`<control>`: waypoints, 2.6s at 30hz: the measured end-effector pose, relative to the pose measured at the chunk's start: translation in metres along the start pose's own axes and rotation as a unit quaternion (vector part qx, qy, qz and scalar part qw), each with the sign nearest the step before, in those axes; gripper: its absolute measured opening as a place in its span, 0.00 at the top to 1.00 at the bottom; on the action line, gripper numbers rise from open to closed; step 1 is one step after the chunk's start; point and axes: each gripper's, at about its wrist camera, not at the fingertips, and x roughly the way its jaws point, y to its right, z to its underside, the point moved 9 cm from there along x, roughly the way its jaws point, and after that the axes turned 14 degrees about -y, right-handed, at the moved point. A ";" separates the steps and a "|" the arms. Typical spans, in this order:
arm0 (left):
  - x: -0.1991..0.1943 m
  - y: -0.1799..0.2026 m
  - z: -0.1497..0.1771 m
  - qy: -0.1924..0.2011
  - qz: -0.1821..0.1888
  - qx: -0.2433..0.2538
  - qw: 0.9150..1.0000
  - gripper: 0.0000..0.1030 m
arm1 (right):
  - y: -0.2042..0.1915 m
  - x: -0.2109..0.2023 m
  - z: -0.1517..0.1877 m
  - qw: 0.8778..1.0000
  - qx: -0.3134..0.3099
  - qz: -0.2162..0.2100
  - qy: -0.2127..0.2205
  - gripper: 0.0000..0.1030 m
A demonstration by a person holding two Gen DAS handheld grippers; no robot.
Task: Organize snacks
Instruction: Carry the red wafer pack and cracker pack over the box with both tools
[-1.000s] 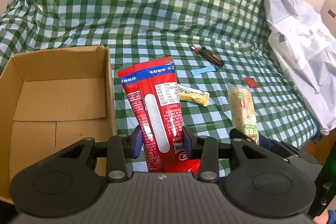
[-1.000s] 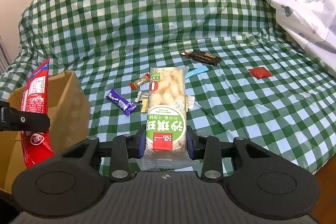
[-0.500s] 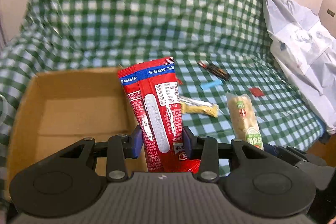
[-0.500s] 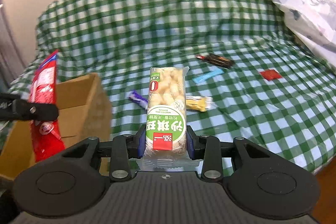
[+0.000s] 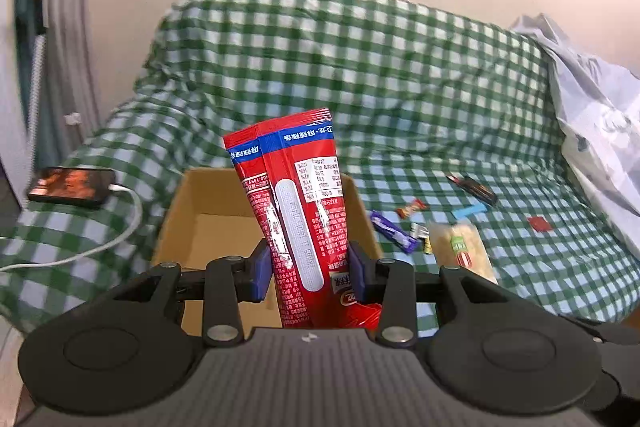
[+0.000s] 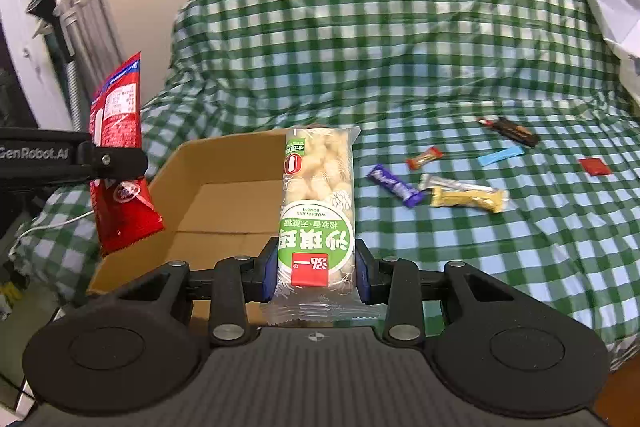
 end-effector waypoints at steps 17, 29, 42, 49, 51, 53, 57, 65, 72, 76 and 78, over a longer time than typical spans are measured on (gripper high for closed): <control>-0.053 -0.050 0.026 0.124 -0.150 0.022 0.981 0.58 | -0.066 -0.025 0.019 0.998 -0.065 0.007 -0.003 0.62; -0.051 -0.099 0.004 0.041 0.240 -0.133 0.961 0.58 | -0.066 -0.029 0.016 0.998 -0.066 0.015 0.004 0.63; -0.022 -0.116 0.007 -0.012 0.214 -0.138 0.967 0.58 | -0.048 -0.019 0.009 0.999 -0.036 0.004 0.001 0.62; -0.007 -0.101 0.007 -0.028 0.194 -0.106 0.975 0.58 | -0.046 -0.009 0.008 0.999 -0.034 0.004 -0.008 0.63; -0.001 -0.099 0.009 -0.037 0.175 -0.096 0.979 0.58 | -0.047 -0.007 0.007 0.999 -0.035 0.004 -0.009 0.63; 0.005 -0.098 0.010 -0.044 0.157 -0.087 0.983 0.58 | -0.048 -0.004 0.007 0.999 -0.035 0.004 -0.012 0.62; 0.020 -0.096 0.010 -0.063 0.122 -0.070 0.988 0.58 | -0.049 0.003 0.003 0.999 -0.038 0.003 -0.015 0.62; 0.052 -0.097 0.007 -0.097 0.095 -0.056 0.989 0.58 | -0.054 0.024 -0.009 0.999 -0.045 0.002 -0.022 0.63; 0.079 -0.096 0.004 -0.119 0.080 -0.045 0.989 0.58 | -0.053 0.047 -0.019 0.999 -0.042 0.003 -0.035 0.63; 0.096 -0.095 0.001 -0.131 0.067 -0.035 0.989 0.58 | -0.052 0.061 -0.023 0.998 -0.042 0.002 -0.046 0.62; 0.105 -0.094 0.000 -0.136 0.064 -0.030 0.988 0.58 | -0.051 0.069 -0.025 0.998 -0.041 0.003 -0.049 0.63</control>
